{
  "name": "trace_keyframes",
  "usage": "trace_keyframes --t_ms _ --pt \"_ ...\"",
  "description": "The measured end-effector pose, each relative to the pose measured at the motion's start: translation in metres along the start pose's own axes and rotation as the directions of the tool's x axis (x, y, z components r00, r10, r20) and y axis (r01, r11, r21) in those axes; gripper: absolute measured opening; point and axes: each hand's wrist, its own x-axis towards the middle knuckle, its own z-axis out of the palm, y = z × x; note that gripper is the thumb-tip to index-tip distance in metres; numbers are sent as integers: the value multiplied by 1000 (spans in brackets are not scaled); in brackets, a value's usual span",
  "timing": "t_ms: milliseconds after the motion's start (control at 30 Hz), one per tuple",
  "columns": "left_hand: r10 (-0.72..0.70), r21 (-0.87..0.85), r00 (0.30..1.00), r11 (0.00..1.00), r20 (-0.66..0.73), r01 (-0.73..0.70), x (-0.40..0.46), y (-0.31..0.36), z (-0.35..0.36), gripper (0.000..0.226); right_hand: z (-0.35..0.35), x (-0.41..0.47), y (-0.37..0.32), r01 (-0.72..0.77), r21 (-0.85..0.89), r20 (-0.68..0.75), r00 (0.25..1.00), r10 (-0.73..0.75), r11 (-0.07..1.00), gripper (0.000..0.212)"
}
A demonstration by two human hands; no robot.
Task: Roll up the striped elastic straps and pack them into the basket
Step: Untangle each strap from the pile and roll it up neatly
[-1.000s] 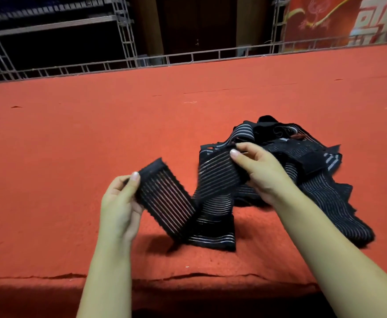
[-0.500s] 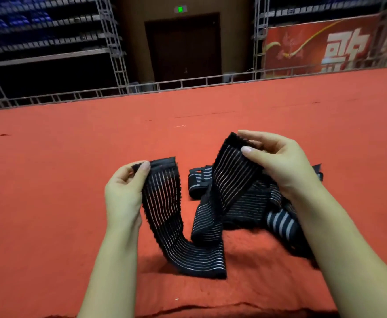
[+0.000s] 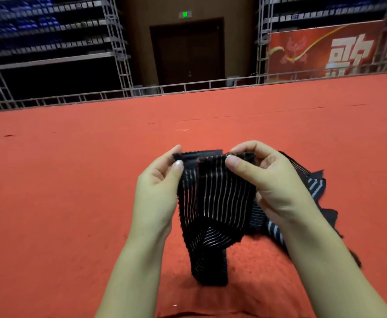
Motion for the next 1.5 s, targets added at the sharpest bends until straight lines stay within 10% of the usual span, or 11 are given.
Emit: trace_keyframes --t_ms 767,1500 --pt "-8 -182 972 982 234 52 -39 0 11 21 -6 -19 19 110 -157 -137 982 -132 981 14" --pt "126 -217 989 970 76 -107 -33 1 13 22 -1 -25 23 259 -354 -202 917 -344 899 8"
